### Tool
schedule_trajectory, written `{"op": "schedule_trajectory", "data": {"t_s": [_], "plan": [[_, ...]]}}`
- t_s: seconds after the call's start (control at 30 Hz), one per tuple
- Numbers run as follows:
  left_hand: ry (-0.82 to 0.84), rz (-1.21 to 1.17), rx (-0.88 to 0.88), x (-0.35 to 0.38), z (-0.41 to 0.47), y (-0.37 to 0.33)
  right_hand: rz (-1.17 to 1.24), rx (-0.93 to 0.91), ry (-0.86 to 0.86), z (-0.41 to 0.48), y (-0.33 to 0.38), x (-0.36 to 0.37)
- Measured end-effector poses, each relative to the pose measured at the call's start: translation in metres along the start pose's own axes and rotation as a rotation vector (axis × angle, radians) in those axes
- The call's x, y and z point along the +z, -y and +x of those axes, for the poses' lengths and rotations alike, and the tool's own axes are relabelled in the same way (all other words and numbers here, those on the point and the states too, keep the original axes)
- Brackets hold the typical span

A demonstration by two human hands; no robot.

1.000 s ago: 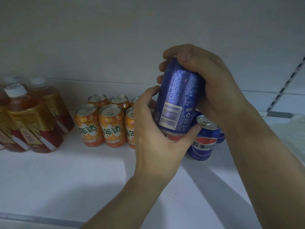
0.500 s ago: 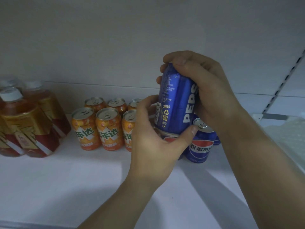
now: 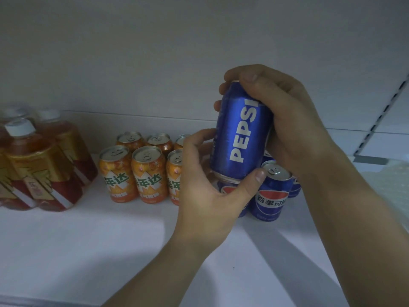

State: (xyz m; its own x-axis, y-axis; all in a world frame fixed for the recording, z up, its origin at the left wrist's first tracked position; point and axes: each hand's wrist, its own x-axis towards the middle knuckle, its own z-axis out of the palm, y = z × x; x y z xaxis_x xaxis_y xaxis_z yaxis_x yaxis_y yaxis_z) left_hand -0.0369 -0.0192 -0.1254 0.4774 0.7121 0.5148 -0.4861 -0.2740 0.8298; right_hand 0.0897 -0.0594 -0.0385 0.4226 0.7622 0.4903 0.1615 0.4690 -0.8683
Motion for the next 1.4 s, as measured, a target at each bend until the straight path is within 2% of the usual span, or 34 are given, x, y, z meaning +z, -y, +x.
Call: {"op": "schedule_trajectory", "data": {"t_s": [0.3, 0.43, 0.53, 0.7, 0.9, 1.07, 1.4], "plan": [[0.017, -0.037, -0.038, 0.002, -0.002, 0.001, -0.067, -0.018, 0.011, -0.002, 0.002, -0.005], [0.158, -0.257, -0.159, -0.003, 0.002, -0.002, -0.004, -0.012, -0.011, -0.004, 0.006, -0.006], [0.238, -0.221, -0.189, -0.004, 0.004, -0.003, 0.0, -0.022, -0.058, -0.005, 0.007, -0.005], [0.122, -0.096, -0.149, 0.0, 0.001, 0.004, -0.059, -0.014, -0.082, -0.004, 0.001, -0.001], [0.198, -0.329, -0.22, -0.002, 0.0, -0.002, -0.044, -0.016, -0.06, -0.004, 0.006, -0.003], [0.157, -0.145, -0.18, -0.001, 0.003, -0.002, -0.08, -0.024, -0.086, -0.004, 0.003, -0.003], [0.126, -0.263, -0.216, -0.001, 0.0, -0.002, -0.172, 0.006, -0.05, -0.006, 0.002, -0.015]]}}
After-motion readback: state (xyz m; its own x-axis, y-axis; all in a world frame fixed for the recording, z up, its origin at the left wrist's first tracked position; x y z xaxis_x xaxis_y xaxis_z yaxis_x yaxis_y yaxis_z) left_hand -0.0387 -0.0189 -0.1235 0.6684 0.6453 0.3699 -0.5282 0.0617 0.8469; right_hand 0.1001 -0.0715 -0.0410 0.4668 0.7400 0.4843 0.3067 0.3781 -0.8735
